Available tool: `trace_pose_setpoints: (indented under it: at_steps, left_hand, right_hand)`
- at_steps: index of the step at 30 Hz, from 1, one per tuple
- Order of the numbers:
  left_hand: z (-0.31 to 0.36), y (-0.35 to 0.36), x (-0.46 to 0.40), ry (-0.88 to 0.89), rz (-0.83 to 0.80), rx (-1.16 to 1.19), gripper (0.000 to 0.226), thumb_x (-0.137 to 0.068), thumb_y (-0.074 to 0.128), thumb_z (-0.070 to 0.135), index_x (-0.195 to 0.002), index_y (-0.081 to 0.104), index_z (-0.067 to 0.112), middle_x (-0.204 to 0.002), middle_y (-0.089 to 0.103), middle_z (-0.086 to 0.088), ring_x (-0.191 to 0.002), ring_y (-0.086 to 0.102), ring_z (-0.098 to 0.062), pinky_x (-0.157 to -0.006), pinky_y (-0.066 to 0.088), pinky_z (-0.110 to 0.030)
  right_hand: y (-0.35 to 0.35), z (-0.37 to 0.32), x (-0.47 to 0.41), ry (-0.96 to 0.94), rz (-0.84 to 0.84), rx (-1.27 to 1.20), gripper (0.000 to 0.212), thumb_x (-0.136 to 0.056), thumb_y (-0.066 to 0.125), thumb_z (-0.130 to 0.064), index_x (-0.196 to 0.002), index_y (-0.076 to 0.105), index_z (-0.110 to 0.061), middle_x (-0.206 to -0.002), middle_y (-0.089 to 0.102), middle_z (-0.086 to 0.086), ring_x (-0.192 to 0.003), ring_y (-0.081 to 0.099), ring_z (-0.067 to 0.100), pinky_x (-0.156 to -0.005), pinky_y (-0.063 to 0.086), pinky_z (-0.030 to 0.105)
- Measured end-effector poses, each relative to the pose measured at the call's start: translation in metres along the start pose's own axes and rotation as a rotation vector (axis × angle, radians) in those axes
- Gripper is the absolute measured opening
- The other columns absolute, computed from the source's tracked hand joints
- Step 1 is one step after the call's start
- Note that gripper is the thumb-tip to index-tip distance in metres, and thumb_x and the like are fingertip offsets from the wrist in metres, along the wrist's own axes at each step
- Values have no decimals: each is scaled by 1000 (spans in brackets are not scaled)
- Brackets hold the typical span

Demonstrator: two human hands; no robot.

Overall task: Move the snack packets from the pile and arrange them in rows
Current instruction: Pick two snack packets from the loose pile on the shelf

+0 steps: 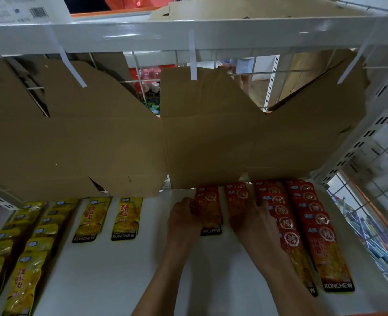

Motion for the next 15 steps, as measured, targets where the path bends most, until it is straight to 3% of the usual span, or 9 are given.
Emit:
trace_pose_setpoints:
  at_steps: [3,6,15]
  left_hand:
    - [-1,0,0,9,20,-19,43,-73,78,32,-112,63,25,-106,63,4,-95,63,-17,-81,54,-33]
    - [-1,0,0,19,37,-39,39,-77,76,27,-113,62,24,-108,62,2,-96,62,-18,-82,53,-32]
    - [-2,2,0,27,62,-13,39,-77,78,30,-112,60,26,-105,58,5,-93,62,-15,-80,55,-33]
  right_hand:
    - [0,1,0,6,-1,2,35,-93,56,-23,-125,46,-13,-126,42,12,-72,47,22,-61,38,30]
    - [1,2,-1,7,0,1,33,-93,56,-23,-122,47,-12,-125,42,12,-69,42,18,-59,37,28]
    - [5,5,-3,23,-18,-4,28,-92,56,-24,-116,51,-10,-125,42,12,-82,57,25,-64,42,32]
Point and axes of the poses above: each hand's wrist, its own x-axis away from the middle knuckle, its own y-axis out of the palm, z = x × y, the point moved 10 cm from there along -x, towards the middle knuckle
